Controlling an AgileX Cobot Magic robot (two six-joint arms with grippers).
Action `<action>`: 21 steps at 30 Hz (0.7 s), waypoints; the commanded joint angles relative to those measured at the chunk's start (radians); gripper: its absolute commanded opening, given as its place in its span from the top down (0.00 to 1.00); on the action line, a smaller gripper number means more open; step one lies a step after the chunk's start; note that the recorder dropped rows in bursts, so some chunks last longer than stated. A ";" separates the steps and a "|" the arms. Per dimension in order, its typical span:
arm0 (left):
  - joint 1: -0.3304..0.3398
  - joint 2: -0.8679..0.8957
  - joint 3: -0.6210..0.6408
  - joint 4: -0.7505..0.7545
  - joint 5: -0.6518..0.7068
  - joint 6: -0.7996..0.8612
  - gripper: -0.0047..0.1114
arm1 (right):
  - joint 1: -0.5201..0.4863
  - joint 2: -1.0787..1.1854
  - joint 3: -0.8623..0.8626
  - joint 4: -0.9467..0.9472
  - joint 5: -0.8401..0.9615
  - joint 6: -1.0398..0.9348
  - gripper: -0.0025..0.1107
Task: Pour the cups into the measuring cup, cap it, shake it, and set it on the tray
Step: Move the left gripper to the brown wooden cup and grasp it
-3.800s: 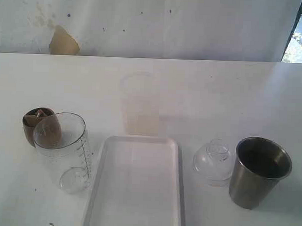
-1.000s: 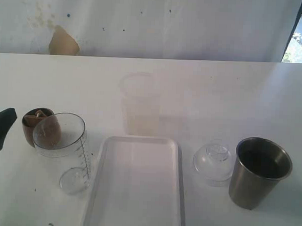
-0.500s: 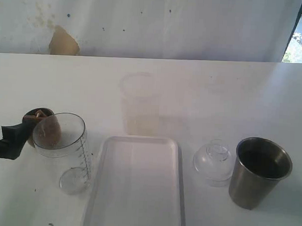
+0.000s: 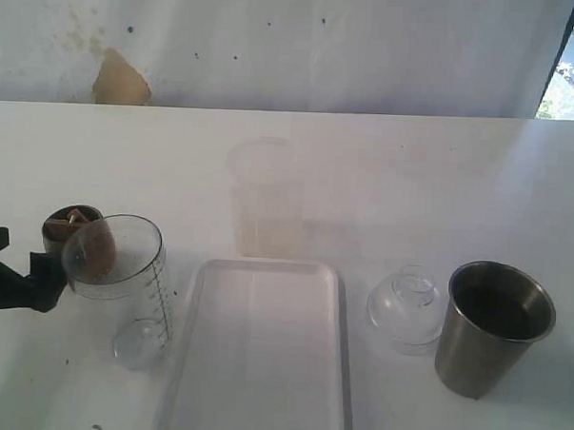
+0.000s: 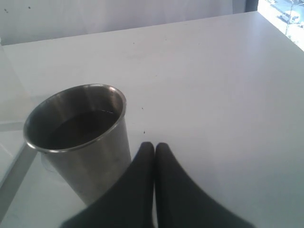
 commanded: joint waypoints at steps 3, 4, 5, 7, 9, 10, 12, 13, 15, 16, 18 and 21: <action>-0.002 0.070 -0.015 0.009 -0.076 0.011 0.06 | 0.005 -0.006 0.001 -0.006 -0.013 0.002 0.98; -0.002 0.082 -0.015 0.009 -0.095 0.013 0.06 | 0.005 -0.006 0.001 -0.006 -0.013 0.002 0.98; -0.002 0.096 -0.015 0.009 -0.110 0.021 0.06 | 0.005 -0.006 0.001 -0.006 -0.013 0.002 0.98; -0.002 0.119 -0.015 0.007 -0.142 0.063 0.06 | 0.005 -0.006 0.001 -0.006 -0.013 0.002 0.98; -0.002 0.138 -0.019 -0.003 -0.163 0.094 0.06 | 0.005 -0.006 0.001 -0.006 -0.013 0.002 0.98; -0.002 0.148 -0.023 -0.003 -0.180 0.094 0.06 | 0.005 -0.006 0.001 -0.006 -0.013 0.002 0.98; -0.002 0.168 -0.039 -0.003 -0.209 0.094 0.06 | 0.005 -0.006 0.001 -0.006 -0.013 0.002 0.98; -0.002 0.179 -0.046 -0.003 -0.208 0.094 0.06 | 0.005 -0.006 0.001 -0.006 -0.013 0.002 0.98; -0.002 0.200 -0.057 -0.003 -0.203 0.089 0.06 | 0.005 -0.006 0.001 -0.006 -0.013 0.002 0.98; -0.002 0.211 -0.060 -0.003 -0.203 0.089 0.06 | 0.005 -0.006 0.001 -0.006 -0.013 0.002 0.98; -0.002 0.229 -0.067 -0.004 -0.201 0.089 0.06 | 0.005 -0.006 0.001 -0.006 -0.013 0.002 0.98; -0.002 0.258 -0.085 -0.007 -0.209 0.089 0.06 | 0.005 -0.006 0.001 -0.006 -0.013 0.002 0.98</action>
